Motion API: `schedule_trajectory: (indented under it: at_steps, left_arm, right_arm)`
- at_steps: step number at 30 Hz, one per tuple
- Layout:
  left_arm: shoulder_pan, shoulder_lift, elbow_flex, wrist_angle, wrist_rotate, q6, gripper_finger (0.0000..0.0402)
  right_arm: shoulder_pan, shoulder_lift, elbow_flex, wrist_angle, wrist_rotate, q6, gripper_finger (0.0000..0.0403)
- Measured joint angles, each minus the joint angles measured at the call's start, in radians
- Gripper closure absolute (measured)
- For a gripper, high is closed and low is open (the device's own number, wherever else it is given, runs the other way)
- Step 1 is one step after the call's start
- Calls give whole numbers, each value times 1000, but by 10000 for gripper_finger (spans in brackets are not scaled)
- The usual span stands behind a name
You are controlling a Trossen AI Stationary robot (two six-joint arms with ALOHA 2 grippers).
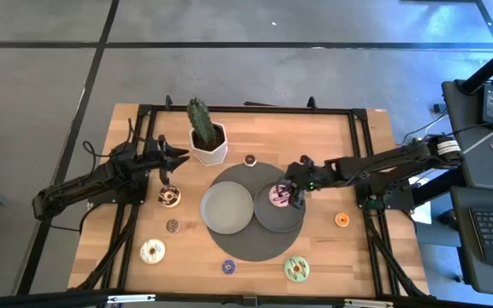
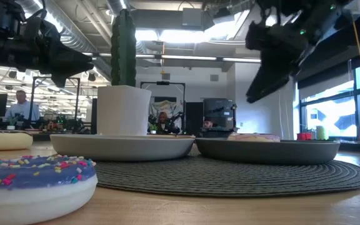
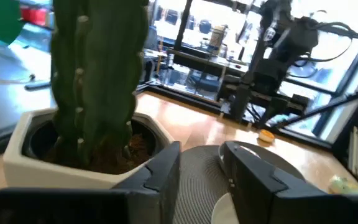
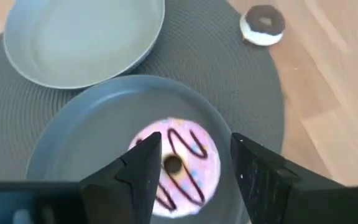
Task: Pick & Place donuts
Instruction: Put the large black donut on the dark gray plate
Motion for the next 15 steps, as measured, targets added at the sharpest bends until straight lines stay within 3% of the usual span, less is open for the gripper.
schedule_trajectory:
  at_steps: [4,15]
  left_arm:
    - [0,0,0,2,-1,-39,286]
    - [-39,17,57,-35,77,-70,286]
  right_arm:
    - [11,-56,0,-132,-16,10,210]
    - [27,-68,-1,-178,183,26,209]
